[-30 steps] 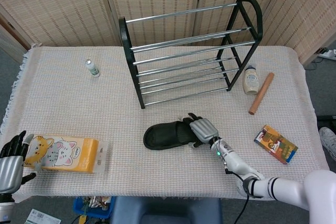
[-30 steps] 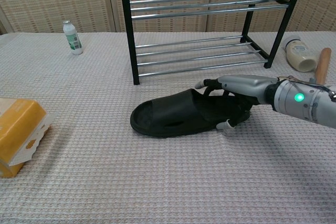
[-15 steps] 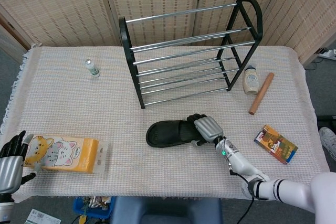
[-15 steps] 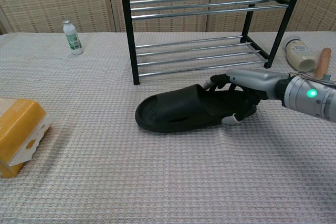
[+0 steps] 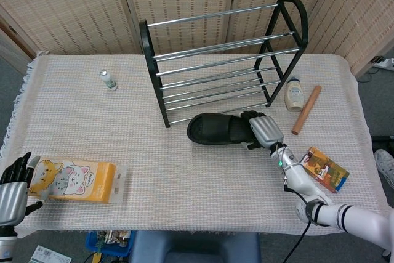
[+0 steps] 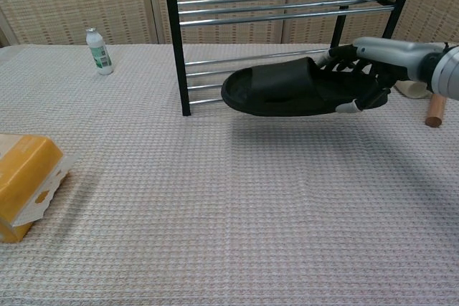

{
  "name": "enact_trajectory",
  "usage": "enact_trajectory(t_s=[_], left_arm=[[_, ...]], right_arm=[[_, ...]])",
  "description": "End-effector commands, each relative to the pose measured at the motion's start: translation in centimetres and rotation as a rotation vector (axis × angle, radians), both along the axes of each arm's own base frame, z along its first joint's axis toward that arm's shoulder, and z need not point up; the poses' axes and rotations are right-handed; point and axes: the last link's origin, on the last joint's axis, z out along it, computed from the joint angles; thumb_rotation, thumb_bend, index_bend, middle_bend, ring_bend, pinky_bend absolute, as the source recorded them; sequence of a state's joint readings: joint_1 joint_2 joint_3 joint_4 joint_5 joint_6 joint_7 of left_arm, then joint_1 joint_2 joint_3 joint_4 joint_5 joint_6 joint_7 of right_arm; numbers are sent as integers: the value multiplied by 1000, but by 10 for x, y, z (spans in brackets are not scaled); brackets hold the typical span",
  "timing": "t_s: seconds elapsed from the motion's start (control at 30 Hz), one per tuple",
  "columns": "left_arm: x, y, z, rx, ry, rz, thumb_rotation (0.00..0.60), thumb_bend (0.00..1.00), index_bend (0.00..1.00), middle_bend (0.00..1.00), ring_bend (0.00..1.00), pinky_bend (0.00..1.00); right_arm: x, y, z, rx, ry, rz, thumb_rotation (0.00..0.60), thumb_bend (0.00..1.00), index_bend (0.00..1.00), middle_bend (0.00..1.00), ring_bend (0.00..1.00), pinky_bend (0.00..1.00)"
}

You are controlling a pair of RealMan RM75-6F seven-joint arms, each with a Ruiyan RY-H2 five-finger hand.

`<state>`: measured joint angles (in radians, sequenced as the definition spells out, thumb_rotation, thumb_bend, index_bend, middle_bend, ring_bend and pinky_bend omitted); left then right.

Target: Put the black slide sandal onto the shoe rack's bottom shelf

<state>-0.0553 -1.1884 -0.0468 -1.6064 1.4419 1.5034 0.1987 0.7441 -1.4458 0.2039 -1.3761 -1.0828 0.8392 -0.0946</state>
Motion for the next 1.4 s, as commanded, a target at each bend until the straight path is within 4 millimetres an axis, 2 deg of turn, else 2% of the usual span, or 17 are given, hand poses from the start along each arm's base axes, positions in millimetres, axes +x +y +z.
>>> enact_trajectory(t_s=[0.03,0.37,0.77,1.17,1.3,1.37,1.4], left_arm=[[-1,0,0,-2,-1,3,600,323,100,0,0,151],[-3,-2,2,3,2,14,600,323,100,0,0,151],[-5,-7,6,11,9,31,600,323,100,0,0,151],[-8,-9,7,12,11,48,600,323,100,0,0,151],[-7,-10,7,11,9,53,600,323,100,0,0,151],[-8,-11,7,13,8,56,600,323,100,0,0,151],[-8,-11,6,13,9,58,600,323,100,0,0,151]], right_arm=[[6,-17,-4,-27,12,-23,600,387,242,325,191,365],[29,-57,-28,-80,-11,-105,600,386,242,325,191,365],[61,-88,-49,-139,-39,-166,600,386,242,322,192,365],[63,-107,-58,-176,-30,-243,600,383,242,288,191,365],[66,-108,-62,-186,-50,-258,600,370,241,256,160,365],[65,-108,-65,-182,-52,-264,600,349,202,227,140,360],[64,-108,-67,-175,-55,-271,600,327,151,200,121,346]])
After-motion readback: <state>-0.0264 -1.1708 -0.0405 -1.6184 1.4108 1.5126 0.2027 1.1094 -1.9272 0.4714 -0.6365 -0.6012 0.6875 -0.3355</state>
